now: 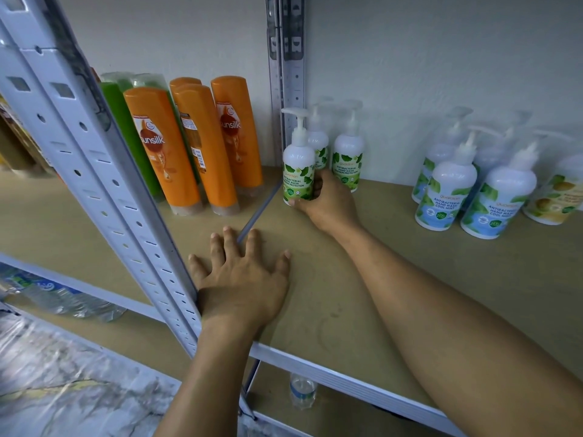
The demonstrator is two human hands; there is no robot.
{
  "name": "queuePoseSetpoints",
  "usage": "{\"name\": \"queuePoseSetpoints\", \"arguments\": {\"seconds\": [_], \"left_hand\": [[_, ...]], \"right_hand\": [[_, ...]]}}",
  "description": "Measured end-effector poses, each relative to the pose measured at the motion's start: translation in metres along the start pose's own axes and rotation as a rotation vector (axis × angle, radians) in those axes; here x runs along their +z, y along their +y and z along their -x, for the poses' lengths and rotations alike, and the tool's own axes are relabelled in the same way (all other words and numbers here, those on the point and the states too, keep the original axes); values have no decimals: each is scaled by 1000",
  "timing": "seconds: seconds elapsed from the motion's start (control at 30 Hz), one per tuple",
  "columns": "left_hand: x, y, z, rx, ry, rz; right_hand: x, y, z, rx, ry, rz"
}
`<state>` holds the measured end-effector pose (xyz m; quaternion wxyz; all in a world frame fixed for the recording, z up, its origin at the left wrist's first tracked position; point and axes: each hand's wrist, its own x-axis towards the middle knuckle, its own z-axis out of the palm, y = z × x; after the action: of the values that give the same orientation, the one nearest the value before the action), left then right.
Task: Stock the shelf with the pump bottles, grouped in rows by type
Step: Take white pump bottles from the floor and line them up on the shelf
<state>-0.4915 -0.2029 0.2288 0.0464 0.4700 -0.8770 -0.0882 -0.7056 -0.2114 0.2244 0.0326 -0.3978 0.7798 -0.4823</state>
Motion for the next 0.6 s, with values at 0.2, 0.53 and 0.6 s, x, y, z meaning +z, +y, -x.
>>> {"name": "queuePoseSetpoints", "arguments": {"seconds": [0.2,0.53,0.6], "left_hand": [[0,0,0,-2,-3,-1],[1,0,0,-7,7,-4],[0,1,0,-9,4,-8]], "right_hand": [[0,-1,-1,24,-21,39],[2,-7,-2,42,-3,127],[1,-6,-3,61,-3,110]]}}
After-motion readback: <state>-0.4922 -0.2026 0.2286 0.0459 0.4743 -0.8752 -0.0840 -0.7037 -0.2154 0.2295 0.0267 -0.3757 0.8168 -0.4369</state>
